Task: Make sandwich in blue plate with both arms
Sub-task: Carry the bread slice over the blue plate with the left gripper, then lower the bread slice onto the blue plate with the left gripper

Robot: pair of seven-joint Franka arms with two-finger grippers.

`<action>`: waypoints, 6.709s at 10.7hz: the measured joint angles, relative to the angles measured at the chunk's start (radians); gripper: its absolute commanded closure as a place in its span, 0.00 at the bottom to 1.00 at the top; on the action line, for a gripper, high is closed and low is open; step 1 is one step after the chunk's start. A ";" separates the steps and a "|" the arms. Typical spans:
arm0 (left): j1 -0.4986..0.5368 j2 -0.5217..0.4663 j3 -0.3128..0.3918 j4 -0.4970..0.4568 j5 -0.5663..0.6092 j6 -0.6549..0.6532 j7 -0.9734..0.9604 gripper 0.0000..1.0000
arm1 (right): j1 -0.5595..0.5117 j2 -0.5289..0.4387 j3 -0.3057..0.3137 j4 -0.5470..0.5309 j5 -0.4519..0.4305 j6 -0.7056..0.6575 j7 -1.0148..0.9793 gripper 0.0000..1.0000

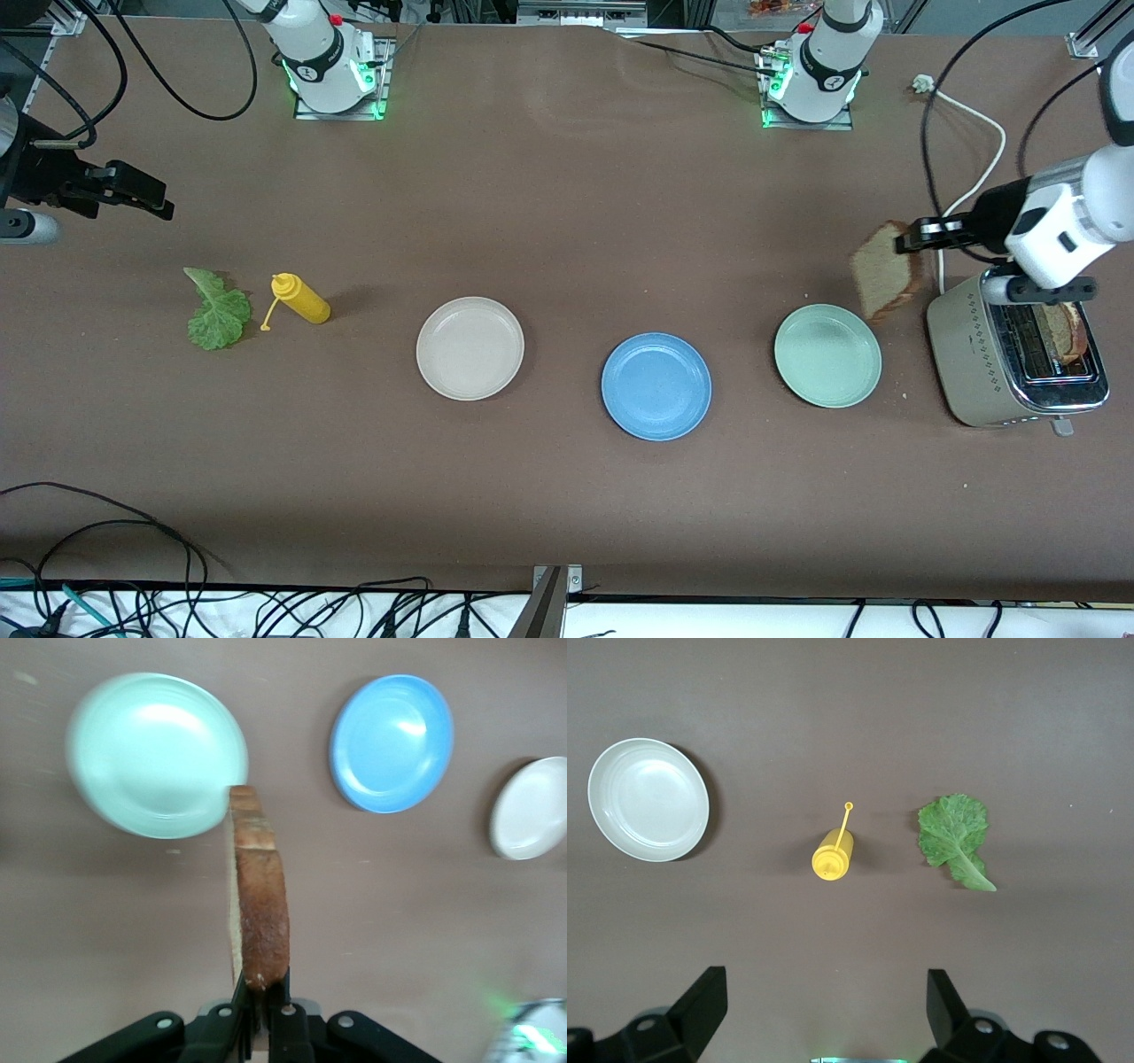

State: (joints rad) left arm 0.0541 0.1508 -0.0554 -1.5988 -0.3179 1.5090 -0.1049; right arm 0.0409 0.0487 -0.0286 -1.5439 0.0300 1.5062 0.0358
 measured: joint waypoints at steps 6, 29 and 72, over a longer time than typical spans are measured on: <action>-0.136 0.050 -0.053 -0.214 -0.366 0.342 -0.149 1.00 | 0.000 0.001 -0.002 0.000 0.000 0.000 0.000 0.00; -0.357 0.475 -0.053 -0.013 -0.410 0.759 0.016 1.00 | 0.021 0.060 0.010 -0.021 0.001 -0.080 -0.003 0.00; -0.257 0.518 -0.105 0.053 -0.411 0.637 0.071 1.00 | 0.024 0.088 0.008 -0.023 0.042 -0.042 -0.003 0.00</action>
State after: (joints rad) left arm -0.2032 0.6683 -0.1603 -1.5462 -0.7288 2.1457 -0.0337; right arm 0.0652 0.1366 -0.0203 -1.5672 0.0720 1.4646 0.0330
